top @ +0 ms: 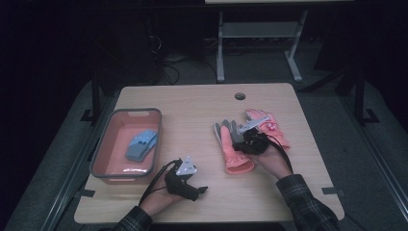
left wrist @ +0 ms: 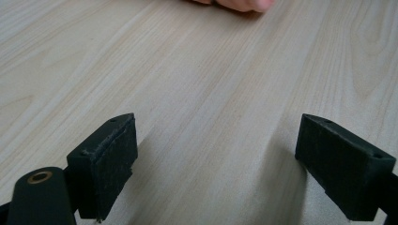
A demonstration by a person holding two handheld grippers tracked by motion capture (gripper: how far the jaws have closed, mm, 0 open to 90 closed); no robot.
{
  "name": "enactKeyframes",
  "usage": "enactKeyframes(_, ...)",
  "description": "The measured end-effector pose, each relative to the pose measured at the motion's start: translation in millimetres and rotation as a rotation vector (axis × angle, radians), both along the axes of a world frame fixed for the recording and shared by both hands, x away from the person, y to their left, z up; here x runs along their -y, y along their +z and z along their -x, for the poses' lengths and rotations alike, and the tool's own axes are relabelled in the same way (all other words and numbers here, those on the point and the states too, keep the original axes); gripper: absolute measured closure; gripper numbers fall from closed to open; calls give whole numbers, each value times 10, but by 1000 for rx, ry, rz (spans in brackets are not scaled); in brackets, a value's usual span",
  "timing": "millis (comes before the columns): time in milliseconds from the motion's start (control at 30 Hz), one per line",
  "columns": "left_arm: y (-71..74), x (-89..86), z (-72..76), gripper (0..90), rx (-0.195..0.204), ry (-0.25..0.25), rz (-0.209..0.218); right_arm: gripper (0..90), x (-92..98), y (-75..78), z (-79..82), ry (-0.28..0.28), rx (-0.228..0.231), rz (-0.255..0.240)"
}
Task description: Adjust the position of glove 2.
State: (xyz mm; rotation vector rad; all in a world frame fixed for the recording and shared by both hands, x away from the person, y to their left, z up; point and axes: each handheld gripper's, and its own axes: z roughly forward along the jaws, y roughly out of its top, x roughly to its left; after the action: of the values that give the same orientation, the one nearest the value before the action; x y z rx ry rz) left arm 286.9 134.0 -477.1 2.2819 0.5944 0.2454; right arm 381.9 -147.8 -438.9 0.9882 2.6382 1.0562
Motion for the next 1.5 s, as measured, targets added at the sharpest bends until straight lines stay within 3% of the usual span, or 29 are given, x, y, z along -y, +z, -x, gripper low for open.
enactKeyframes(567,0,1,-2,124,4,0,2,898,170,47,620,105,-8,15)
enactKeyframes(700,-5,6,5,124,1,6,9,898,275,110,708,80,23,-6)
enactKeyframes(800,-4,6,2,124,5,4,7,898,450,181,675,-12,52,-17)
enactKeyframes(900,-2,9,1,124,5,1,4,898,535,129,596,-90,33,15)
enactKeyframes(1033,-3,13,5,124,0,3,6,898,524,-3,482,-142,25,80)
enactKeyframes(1267,-3,13,5,124,0,3,6,898,370,-97,295,-155,28,94)
enactKeyframes(1500,-3,13,5,124,-1,3,6,898,110,-111,203,-102,19,67)
